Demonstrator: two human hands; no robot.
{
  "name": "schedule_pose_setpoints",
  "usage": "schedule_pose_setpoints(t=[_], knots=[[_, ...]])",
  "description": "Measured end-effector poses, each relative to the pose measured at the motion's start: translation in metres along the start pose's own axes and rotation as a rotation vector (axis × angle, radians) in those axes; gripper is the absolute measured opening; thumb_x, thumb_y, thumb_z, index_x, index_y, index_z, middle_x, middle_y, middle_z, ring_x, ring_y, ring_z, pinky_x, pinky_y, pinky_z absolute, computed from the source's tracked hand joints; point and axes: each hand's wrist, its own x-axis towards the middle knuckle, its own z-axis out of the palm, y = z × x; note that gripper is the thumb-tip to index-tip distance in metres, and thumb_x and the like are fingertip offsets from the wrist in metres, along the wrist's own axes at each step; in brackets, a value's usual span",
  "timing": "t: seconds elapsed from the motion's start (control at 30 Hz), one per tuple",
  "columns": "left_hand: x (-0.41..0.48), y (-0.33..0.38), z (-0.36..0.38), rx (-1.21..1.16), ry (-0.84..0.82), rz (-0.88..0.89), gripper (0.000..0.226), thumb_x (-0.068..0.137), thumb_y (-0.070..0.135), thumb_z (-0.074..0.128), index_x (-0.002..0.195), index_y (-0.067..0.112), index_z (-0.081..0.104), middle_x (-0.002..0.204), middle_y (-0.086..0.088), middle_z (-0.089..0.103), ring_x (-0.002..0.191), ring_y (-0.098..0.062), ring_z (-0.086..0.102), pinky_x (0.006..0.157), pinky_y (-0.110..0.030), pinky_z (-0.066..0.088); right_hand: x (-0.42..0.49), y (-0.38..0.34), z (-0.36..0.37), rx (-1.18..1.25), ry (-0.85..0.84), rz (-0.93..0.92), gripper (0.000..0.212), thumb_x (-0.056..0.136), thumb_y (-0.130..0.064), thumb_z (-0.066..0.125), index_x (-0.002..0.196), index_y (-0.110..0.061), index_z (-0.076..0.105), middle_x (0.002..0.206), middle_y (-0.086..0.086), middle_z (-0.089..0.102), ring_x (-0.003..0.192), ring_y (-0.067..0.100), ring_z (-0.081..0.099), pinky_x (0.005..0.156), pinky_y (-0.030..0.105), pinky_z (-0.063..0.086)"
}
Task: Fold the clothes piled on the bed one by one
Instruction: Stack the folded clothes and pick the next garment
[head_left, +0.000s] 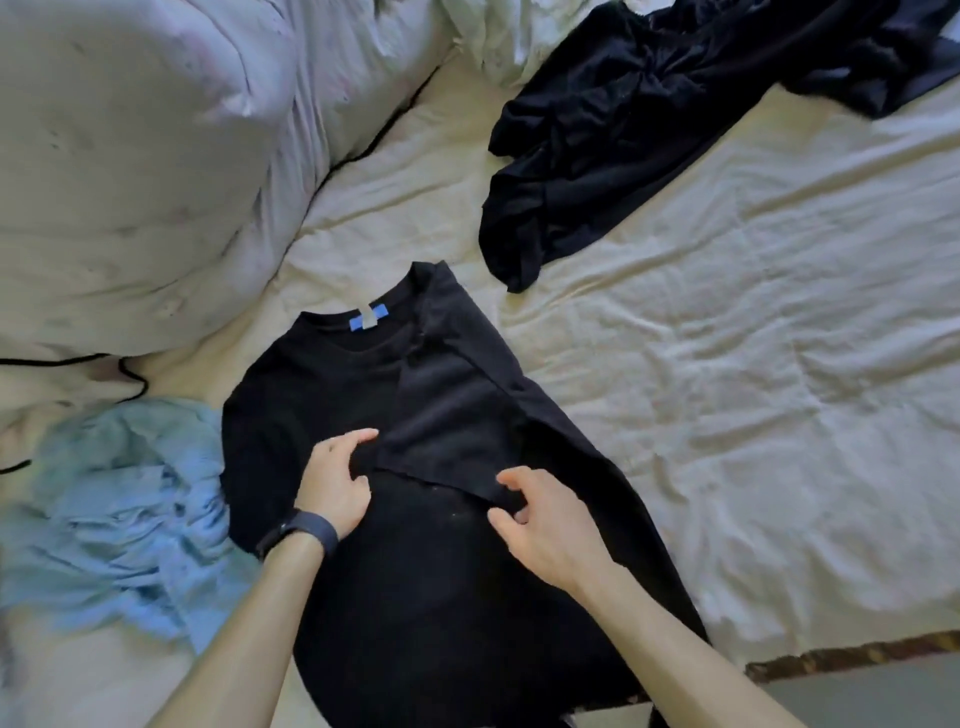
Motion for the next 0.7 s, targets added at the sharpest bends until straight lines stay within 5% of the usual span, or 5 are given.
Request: schedule_pose_setpoints(t=[0.1,0.3,0.43,0.53,0.7], knots=[[0.023,0.011,0.001,-0.057,0.081,0.056,0.056,0.086,0.004,0.061,0.135,0.031,0.056,0.139,-0.003,0.047,0.101,-0.003,0.056,0.093,-0.024,0.040,0.006,0.008,-0.007,0.501,0.193,0.346,0.048,0.088,-0.053,0.071,0.128,-0.029,0.060,0.119,-0.015,0.065,0.088,0.005,0.071,0.085,0.034,0.060],[0.101,0.100,0.004,-0.199,0.061,0.046,0.060,0.088,0.045,0.071,0.138,0.020,0.049,0.129,-0.001,0.059,0.118,-0.020,0.056,0.098,-0.032,0.044,0.042,-0.008,-0.022,1.285,0.123,0.526,0.037,0.086,-0.040,0.080,0.115,-0.020,0.069,0.118,-0.002,0.069,0.082,0.014,0.077,0.061,0.026,0.060],[0.137,0.119,-0.001,-0.024,-0.021,0.002,0.019,0.090,0.043,0.068,0.089,0.027,0.059,0.086,0.008,0.057,0.092,-0.021,0.057,0.080,-0.029,0.041,0.066,-0.016,-0.027,1.406,0.111,0.607,0.035,0.089,-0.029,0.080,0.118,-0.014,0.070,0.100,-0.002,0.067,0.071,0.008,0.072,0.054,0.021,0.055],[0.153,0.127,-0.004,-0.215,-0.077,0.044,0.014,0.086,0.041,0.075,0.089,0.032,0.065,0.090,0.014,0.064,0.086,-0.010,0.063,0.074,-0.026,0.046,0.076,-0.007,-0.039,1.504,0.163,0.641,0.032,0.094,-0.023,0.075,0.121,-0.008,0.066,0.087,-0.002,0.063,0.059,0.005,0.063,0.046,0.017,0.049],[0.176,0.160,0.009,-0.397,-0.104,0.152,0.018,0.081,0.043,0.080,0.087,0.035,0.066,0.088,0.013,0.068,0.091,-0.010,0.068,0.084,-0.030,0.057,0.078,0.016,-0.059,1.832,0.232,0.621,0.032,0.092,-0.021,0.076,0.120,-0.014,0.065,0.117,-0.001,0.069,0.059,0.002,0.064,0.043,0.012,0.045]])
